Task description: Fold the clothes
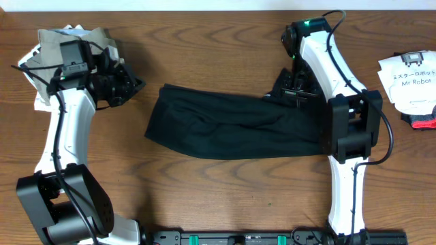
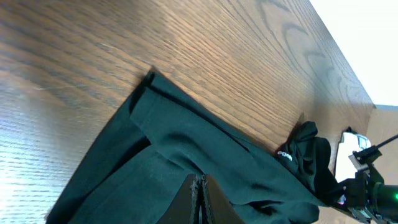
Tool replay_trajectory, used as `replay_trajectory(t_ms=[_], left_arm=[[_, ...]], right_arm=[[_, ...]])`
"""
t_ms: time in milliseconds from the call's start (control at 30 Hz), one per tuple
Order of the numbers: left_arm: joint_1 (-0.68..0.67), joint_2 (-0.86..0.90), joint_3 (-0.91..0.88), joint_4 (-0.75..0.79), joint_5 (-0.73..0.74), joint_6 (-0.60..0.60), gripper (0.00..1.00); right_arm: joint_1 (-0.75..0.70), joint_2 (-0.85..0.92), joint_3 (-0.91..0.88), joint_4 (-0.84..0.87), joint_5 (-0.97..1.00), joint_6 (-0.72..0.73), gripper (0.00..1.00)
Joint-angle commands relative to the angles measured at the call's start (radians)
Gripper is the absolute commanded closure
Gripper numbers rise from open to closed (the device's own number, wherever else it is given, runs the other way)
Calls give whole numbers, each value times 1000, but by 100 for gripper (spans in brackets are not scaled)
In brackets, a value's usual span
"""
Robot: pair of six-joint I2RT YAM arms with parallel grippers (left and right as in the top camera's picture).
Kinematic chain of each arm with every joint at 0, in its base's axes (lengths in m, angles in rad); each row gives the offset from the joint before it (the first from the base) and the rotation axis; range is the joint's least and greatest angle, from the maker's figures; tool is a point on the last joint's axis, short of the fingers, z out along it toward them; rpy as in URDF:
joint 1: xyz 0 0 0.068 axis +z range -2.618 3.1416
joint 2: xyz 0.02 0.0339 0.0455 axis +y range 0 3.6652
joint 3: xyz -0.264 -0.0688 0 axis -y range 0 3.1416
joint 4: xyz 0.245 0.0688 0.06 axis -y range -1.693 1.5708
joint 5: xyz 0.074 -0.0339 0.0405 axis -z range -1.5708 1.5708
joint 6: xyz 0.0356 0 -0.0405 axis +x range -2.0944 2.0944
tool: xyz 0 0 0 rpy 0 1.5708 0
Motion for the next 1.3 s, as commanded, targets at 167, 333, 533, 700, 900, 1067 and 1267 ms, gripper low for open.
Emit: replay_trajectory(t_ms=[167,333,533,700,900,1067,1267], left_arm=[[-76,-4,9,31,14,69,87],[-164,-4,9,71,-2,101,66],[-253,11,9,105,-160,14,50],[-276,66,9,103,-243,-148,36],[-276,150,9,148,-243,-347,32],[-276,197,10,179,-303,-459,32],[-276,256,11,192,-318,-472,32]], right_arm=[[42,-35,-11,-2,154,14,41],[26,-39,7,21,127,-3,37],[-74,-40,52,87,-122,-140,24],[-173,-40,52,93,-268,-197,25],[-224,-40,52,67,-271,-206,26],[-224,-40,51,71,-262,-236,25],[-222,-40,51,72,-259,-248,25]])
